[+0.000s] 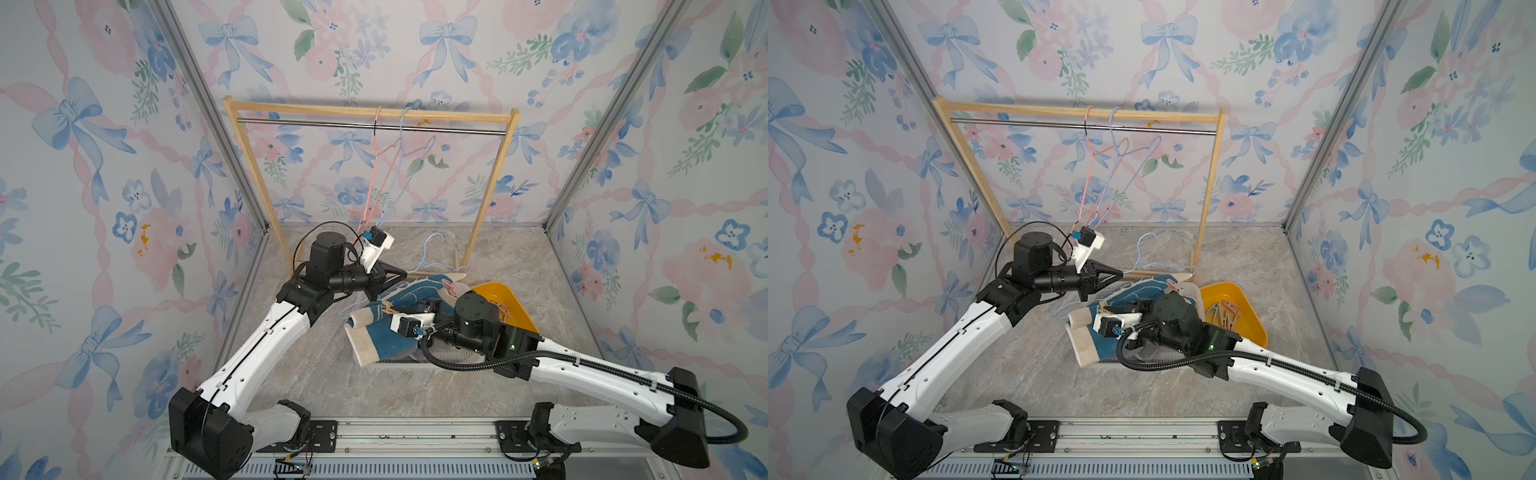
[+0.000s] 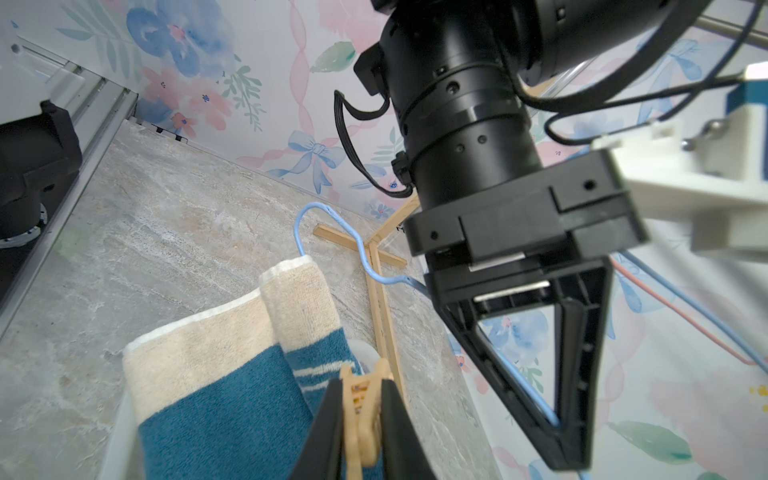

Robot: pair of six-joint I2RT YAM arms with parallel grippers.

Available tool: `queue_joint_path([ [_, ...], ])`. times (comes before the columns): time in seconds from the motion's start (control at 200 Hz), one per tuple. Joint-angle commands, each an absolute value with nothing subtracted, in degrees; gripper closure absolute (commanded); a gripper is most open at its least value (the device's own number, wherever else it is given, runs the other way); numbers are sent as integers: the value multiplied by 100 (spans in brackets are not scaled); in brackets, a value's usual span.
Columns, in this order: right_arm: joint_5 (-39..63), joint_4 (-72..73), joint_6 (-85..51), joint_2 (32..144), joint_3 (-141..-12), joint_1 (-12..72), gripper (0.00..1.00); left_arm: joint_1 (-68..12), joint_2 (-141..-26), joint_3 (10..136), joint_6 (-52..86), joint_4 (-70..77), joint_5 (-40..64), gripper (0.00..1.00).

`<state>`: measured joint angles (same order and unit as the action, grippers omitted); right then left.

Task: Remove the clothespins securing towels to the hanger
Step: Remove the clothespin from the hanger.

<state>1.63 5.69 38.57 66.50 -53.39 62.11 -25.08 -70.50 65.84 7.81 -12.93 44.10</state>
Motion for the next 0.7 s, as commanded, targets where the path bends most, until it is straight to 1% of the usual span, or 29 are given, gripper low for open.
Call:
queue_joint_path([
  [0.0,55,230,3330,6335,-5158,6303,84,-2517,-7086,6617,826,-1175,4432,100],
  [0.285,-538,-441,2474,5713,-4796,6187,86,-2507,-7124,6636,834,-1171,4395,100],
  [0.5,-790,-1173,1563,5322,-4769,5615,86,-2506,-7092,6627,831,-1159,4360,100],
  [0.695,-629,-1751,782,4886,-4680,4789,86,-2492,-7088,6635,839,-1152,4261,100],
])
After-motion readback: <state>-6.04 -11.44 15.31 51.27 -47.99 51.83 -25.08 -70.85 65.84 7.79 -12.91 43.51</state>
